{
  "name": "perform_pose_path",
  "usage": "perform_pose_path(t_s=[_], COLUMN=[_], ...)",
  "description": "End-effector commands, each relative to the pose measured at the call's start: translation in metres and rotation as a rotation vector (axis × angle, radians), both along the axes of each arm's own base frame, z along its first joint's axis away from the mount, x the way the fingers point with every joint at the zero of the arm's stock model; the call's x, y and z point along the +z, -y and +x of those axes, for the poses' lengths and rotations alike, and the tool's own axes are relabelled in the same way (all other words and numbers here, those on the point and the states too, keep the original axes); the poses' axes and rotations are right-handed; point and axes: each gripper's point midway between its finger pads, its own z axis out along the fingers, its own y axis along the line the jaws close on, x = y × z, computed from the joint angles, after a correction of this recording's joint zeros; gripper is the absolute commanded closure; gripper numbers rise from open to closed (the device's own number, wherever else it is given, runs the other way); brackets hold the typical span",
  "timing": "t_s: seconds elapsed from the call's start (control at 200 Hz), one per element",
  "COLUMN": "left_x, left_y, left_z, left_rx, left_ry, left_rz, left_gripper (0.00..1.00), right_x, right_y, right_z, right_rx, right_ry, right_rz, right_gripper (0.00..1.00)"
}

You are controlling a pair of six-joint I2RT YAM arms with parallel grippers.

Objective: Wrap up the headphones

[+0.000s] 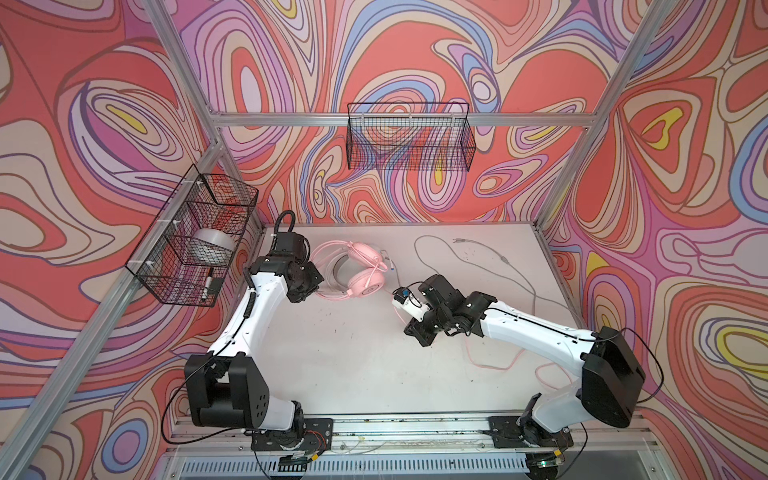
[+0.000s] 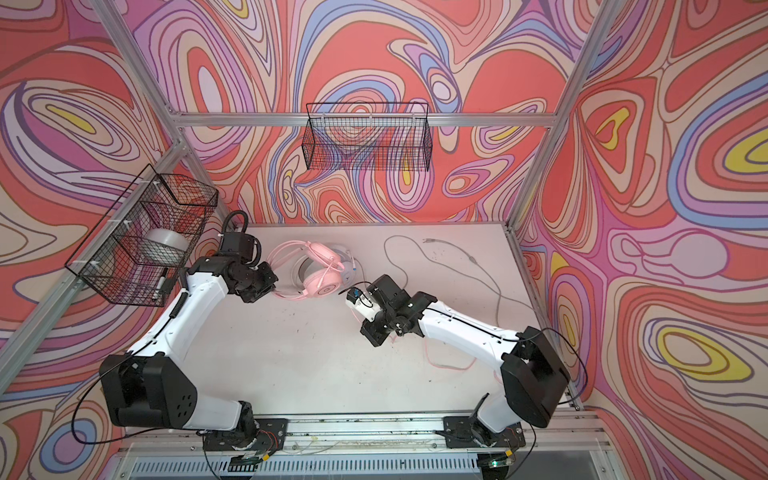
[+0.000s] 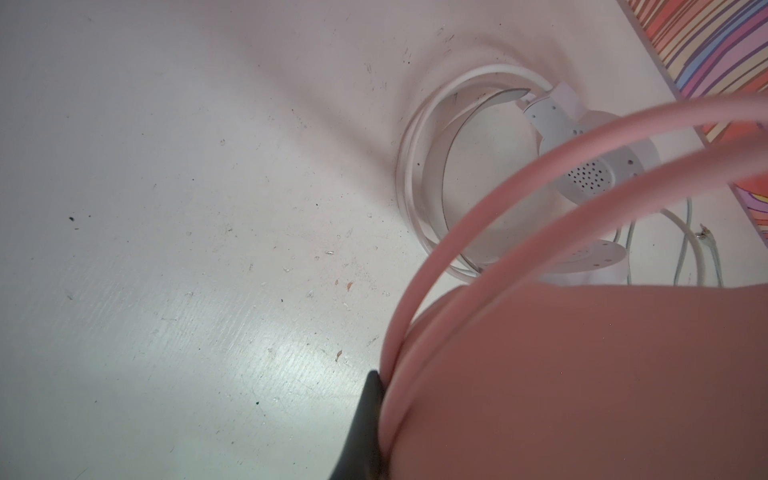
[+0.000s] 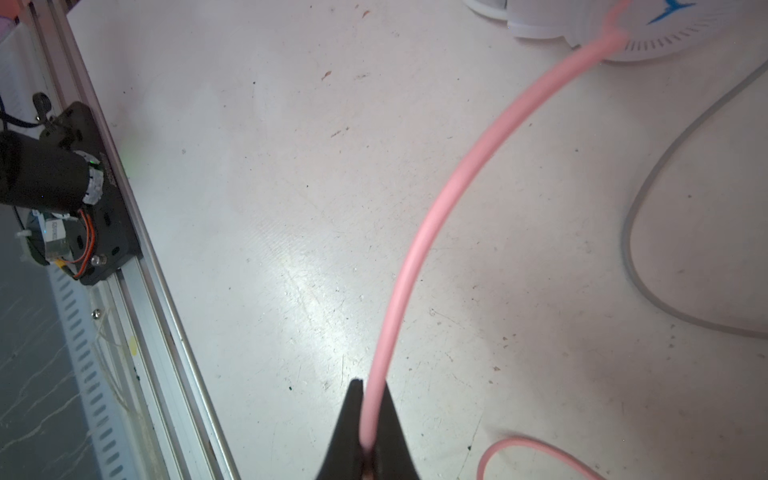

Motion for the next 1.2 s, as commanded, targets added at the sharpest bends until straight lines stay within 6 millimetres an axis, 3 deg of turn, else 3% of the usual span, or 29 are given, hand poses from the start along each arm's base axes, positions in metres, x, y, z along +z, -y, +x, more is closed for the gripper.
perform_pose_path(t_s=[0.0, 0.591, 1.032, 1.102, 1.122, 1.192], left_x=[0.021, -0.007, -0.029, -0.033, -0.034, -0.038], left_y=[0.006, 0.033, 0.059, 0.062, 0.062, 0.064], left_z=[0.004, -0.001, 0.002, 0.003, 0.003, 0.002], left_rx=[0.048, 0.038, -0.024, -0.035, -0.037, -0.052], left_ry=[0.096, 0.035, -0.019, -0.025, -0.028, -0.041], left_rz=[-0.052, -0.019, -0.03, -0.031, -0.032, -0.025], left_gripper=[1.0, 1.0, 1.0, 1.0, 1.0, 1.0], right_x=[-0.016, 0.007, 0.026, 0.036, 0.027, 0.032], right_y=[0.006, -0.037, -0.064, -0.067, -0.068, -0.069], right_z=[-0.018, -0.042, -0.028, -0.027, -0.024, -0.018], right_rx=[0.107, 0.386, 0.455, 0.46, 0.458, 0.449], right_ry=[-0.032, 0.054, 0.091, 0.096, 0.08, 0.111], right_rz=[-0.111, -0.121, -0.093, -0.083, -0.101, -0.112], right_gripper=[1.0, 1.0, 1.0, 1.0, 1.0, 1.0])
